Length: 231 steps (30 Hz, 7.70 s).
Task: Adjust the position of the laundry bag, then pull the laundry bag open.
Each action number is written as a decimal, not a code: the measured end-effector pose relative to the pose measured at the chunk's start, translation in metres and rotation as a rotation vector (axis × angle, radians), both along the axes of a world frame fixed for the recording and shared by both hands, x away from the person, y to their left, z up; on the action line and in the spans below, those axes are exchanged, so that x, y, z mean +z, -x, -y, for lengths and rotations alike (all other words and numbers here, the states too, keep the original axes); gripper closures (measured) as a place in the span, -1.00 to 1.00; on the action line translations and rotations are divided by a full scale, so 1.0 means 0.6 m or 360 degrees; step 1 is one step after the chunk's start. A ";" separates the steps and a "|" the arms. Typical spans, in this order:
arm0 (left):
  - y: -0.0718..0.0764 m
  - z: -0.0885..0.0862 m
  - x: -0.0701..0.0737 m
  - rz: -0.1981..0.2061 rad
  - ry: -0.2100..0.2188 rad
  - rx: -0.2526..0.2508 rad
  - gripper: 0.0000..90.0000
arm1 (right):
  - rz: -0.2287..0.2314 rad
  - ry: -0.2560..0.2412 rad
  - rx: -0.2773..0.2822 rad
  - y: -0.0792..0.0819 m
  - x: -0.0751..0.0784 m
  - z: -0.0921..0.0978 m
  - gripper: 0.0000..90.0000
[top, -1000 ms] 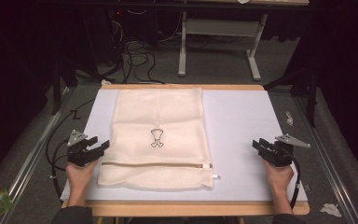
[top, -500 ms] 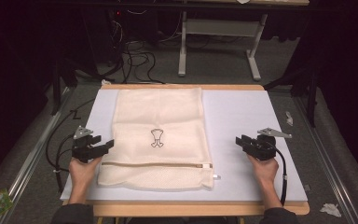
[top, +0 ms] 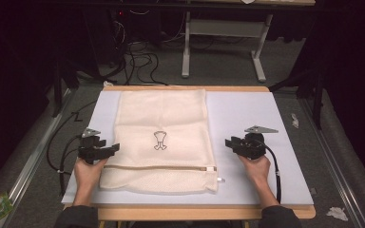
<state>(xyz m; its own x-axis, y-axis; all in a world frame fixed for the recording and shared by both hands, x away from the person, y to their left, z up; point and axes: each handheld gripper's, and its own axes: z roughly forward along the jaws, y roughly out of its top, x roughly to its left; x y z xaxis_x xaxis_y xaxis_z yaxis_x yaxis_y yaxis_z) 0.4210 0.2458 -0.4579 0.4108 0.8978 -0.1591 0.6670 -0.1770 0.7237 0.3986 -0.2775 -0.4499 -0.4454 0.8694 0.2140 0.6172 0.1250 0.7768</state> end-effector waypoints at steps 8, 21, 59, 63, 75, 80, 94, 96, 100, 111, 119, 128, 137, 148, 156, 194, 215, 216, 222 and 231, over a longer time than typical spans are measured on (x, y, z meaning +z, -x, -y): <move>-0.016 0.005 -0.003 -0.0041 0.0015 0.0036 -0.22 | -0.0099 0.0014 0.0054 -0.027 0.004 -0.038 0.34; -0.040 0.013 -0.005 -0.0170 -0.0048 0.0107 -0.17 | -0.0311 0.0098 0.0148 -0.075 -0.005 -0.110 0.18; -0.057 0.021 -0.003 -0.0182 0.0054 0.0023 0.95 | -0.0319 0.0088 0.0157 -0.087 -0.019 -0.099 0.93; -0.056 0.028 0.003 -0.0163 0.0041 0.0015 0.95 | -0.0311 0.0075 0.0142 -0.082 -0.015 -0.090 0.94; -0.057 0.052 0.010 -0.0120 0.0046 -0.0038 0.95 | -0.0281 0.0054 0.0107 -0.075 -0.005 -0.064 0.94; -0.056 0.067 0.012 -0.0106 0.0061 -0.0071 0.95 | -0.0280 0.0055 0.0076 -0.072 -0.004 -0.049 0.94; -0.069 0.107 0.016 -0.0103 0.0104 -0.0163 0.95 | -0.0270 0.0054 -0.0002 -0.062 -0.001 0.001 0.94; -0.070 0.113 0.019 -0.0098 0.0063 -0.0189 0.95 | -0.0286 0.0056 -0.0003 -0.064 -0.002 0.010 0.94; -0.071 0.127 0.018 -0.0097 0.0053 -0.0202 0.94 | -0.0280 0.0024 -0.0026 -0.062 -0.001 0.024 0.94; -0.069 0.161 0.012 -0.0082 0.0073 -0.0244 0.94 | -0.0260 0.0049 -0.0087 -0.048 0.002 0.058 0.93; -0.075 0.187 0.004 -0.0109 0.0102 -0.0213 0.94 | -0.0235 0.0027 -0.0162 -0.035 0.003 0.081 0.93; -0.067 0.208 0.011 -0.0074 0.0104 -0.0244 0.93 | -0.0243 0.0062 -0.0243 -0.028 -0.003 0.105 0.92; -0.054 0.209 -0.006 -0.0021 -0.0026 -0.0258 0.60 | -0.0188 0.0136 -0.0242 -0.021 -0.023 0.099 0.47; -0.006 0.212 0.004 0.0117 -0.0045 -0.0277 0.12 | -0.0111 0.0053 -0.0235 0.019 -0.020 0.103 0.13; 0.030 0.230 0.000 0.0145 0.0011 -0.0382 0.07 | -0.0087 0.0064 -0.0262 0.053 -0.014 0.107 0.01; 0.072 0.329 0.006 0.0140 -0.0001 -0.0611 0.04 | -0.0100 0.0331 -0.0098 0.096 -0.040 0.069 0.93; 0.074 0.414 0.027 0.0104 0.0100 -0.0829 0.25 | -0.0068 0.0099 -0.0018 0.090 -0.001 0.095 0.97; 0.073 0.419 0.027 0.0097 0.0095 -0.0839 0.25 | -0.0078 0.0098 -0.0014 0.089 -0.001 0.096 0.97; 0.080 0.452 0.019 0.0052 0.0084 -0.0903 0.29 | -0.0057 0.0051 -0.0003 0.091 0.002 0.100 0.97; 0.084 0.500 0.016 0.0039 0.0076 -0.0988 0.43 | -0.0024 -0.0014 0.0001 0.093 0.000 0.111 0.97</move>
<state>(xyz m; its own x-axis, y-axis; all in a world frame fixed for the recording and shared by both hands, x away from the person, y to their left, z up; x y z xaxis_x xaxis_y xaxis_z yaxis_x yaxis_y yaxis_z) 0.3704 -0.0540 -0.4484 0.8577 0.4826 -0.1773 0.4335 -0.4933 0.7541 0.3429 -0.3439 -0.4497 -0.4426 0.8672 0.2282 0.6289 0.1187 0.7684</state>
